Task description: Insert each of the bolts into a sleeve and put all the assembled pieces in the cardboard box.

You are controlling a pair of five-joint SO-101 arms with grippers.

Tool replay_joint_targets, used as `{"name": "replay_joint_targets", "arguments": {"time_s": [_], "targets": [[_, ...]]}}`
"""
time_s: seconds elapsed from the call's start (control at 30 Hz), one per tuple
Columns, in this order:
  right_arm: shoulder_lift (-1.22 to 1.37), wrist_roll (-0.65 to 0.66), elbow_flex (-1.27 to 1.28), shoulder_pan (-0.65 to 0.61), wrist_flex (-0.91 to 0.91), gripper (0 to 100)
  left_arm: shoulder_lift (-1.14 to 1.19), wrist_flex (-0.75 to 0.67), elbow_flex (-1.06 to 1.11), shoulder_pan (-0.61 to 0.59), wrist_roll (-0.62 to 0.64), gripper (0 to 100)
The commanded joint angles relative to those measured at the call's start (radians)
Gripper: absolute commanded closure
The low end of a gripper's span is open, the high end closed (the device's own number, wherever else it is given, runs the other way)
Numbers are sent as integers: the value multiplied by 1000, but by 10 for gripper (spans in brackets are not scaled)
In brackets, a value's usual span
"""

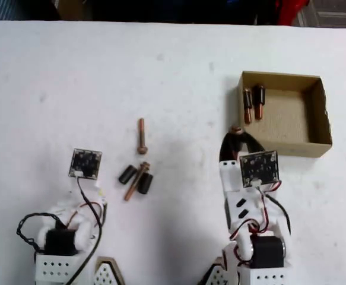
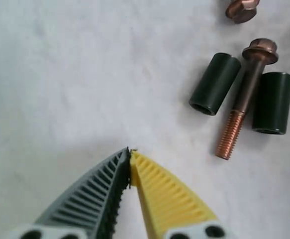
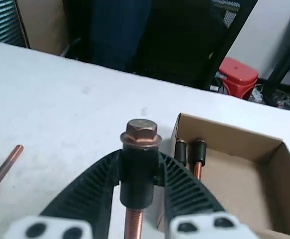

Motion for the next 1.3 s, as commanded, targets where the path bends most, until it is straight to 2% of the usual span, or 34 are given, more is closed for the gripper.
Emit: {"name": "replay_joint_targets", "arguments": {"time_s": [0.0, 0.13, 0.6, 1.07, 1.27], "targets": [[22, 17, -100, 12, -7, 981, -10, 8, -3, -5, -11, 976], [203, 35, -201, 68, -27, 981, -10, 8, -3, -5, -11, 976], [1133, 41, -683, 248, -226, 981, -10, 5, -3, -5, -11, 974], [1870, 43, -1241, 360, -216, 981, -10, 5, -3, -5, -11, 973], [2112, 43, -1496, 363, -102, 981, -10, 3, -3, -5, -11, 973]]}}
